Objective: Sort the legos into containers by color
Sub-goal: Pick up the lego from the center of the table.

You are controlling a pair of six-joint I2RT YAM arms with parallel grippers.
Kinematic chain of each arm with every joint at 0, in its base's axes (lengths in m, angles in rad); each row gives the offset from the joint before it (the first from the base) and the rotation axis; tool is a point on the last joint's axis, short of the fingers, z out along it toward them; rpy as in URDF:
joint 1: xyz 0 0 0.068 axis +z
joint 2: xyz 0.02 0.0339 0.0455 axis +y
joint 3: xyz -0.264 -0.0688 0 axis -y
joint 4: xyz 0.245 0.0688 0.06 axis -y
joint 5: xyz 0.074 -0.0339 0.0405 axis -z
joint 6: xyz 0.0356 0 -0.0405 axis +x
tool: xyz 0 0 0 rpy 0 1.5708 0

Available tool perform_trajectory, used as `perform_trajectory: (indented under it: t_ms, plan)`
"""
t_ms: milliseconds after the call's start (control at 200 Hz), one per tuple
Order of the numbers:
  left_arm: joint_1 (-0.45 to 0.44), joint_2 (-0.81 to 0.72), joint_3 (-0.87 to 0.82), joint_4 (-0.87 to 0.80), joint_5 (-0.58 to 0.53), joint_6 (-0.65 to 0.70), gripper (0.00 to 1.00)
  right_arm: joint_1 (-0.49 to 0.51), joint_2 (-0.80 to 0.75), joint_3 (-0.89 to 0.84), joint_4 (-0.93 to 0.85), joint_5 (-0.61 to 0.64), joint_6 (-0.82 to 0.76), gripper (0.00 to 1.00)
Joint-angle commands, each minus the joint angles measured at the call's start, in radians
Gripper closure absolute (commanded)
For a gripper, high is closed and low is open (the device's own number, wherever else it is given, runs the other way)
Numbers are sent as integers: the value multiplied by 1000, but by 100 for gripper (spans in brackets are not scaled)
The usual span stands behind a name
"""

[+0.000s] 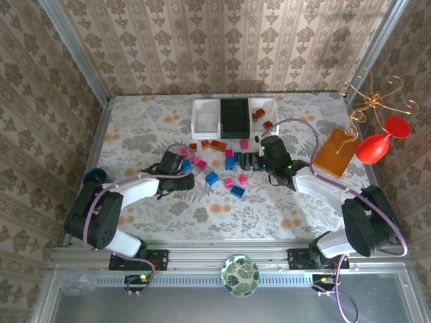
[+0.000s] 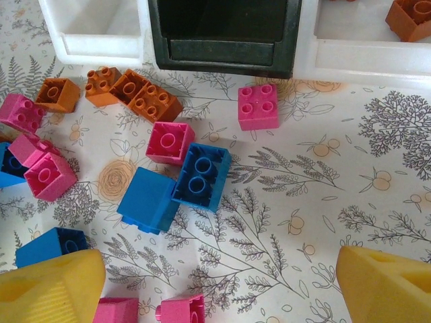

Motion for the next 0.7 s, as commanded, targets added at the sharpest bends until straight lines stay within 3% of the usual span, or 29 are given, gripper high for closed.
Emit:
perform_trajectory:
  t_ms: [0, 390, 695]
  plan:
    - [-16, 47, 32, 71, -9, 2, 26, 5, -23, -18, 15, 0, -18, 10]
    - [-65, 111, 81, 86, -146, 60, 49, 5, -14, -20, 12, 13, -14, 10]
    - [-75, 139, 108, 116, -148, 59, 43, 5, -3, -17, 8, 19, -19, 10]
